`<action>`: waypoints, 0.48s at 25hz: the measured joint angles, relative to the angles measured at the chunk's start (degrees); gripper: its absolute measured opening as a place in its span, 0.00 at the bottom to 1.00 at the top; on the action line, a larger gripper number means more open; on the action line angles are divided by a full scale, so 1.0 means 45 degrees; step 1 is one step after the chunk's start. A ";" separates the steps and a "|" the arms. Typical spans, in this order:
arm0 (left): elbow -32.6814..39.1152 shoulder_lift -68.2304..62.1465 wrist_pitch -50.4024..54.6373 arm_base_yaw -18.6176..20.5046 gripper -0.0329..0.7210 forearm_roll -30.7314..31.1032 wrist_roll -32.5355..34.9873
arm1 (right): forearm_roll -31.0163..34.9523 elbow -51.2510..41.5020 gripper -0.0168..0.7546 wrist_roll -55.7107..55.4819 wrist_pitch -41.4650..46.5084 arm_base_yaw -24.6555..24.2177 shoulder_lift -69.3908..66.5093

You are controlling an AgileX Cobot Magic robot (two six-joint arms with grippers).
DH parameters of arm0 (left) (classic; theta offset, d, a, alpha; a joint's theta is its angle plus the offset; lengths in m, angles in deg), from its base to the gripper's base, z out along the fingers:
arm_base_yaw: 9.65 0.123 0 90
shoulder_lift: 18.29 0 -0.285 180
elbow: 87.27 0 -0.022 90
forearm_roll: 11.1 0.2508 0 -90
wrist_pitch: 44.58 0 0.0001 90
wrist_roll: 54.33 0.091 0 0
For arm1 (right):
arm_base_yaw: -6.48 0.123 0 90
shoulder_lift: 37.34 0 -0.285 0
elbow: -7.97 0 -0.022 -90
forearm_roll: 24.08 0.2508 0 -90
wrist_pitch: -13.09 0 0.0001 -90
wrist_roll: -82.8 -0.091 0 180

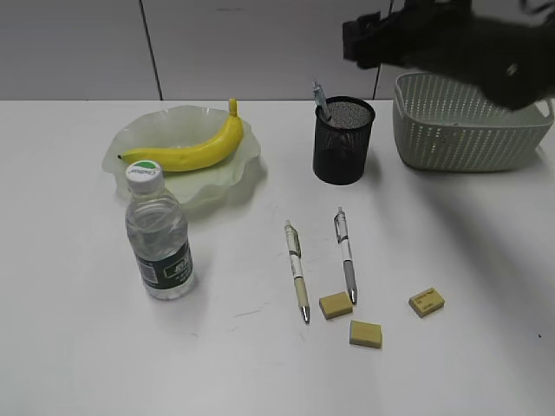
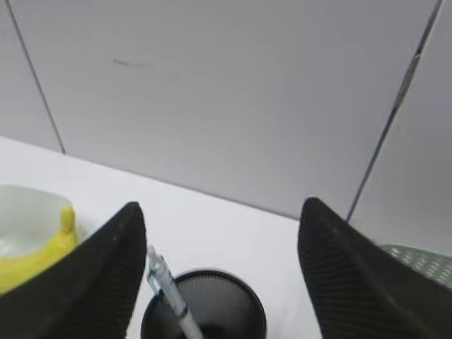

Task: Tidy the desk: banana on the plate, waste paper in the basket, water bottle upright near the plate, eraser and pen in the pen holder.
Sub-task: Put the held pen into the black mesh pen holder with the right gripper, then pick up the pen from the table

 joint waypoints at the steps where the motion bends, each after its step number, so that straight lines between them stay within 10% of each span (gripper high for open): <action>1: 0.0000 0.0000 0.0000 0.0000 0.62 0.0000 0.0000 | -0.0241 0.0014 0.72 0.0000 0.1363 0.0000 0.1031; 12: 0.0000 -0.0720 -0.0025 0.0000 0.62 0.0012 0.0029 | -0.1069 -0.3609 0.60 -0.0587 1.7498 0.0000 1.1495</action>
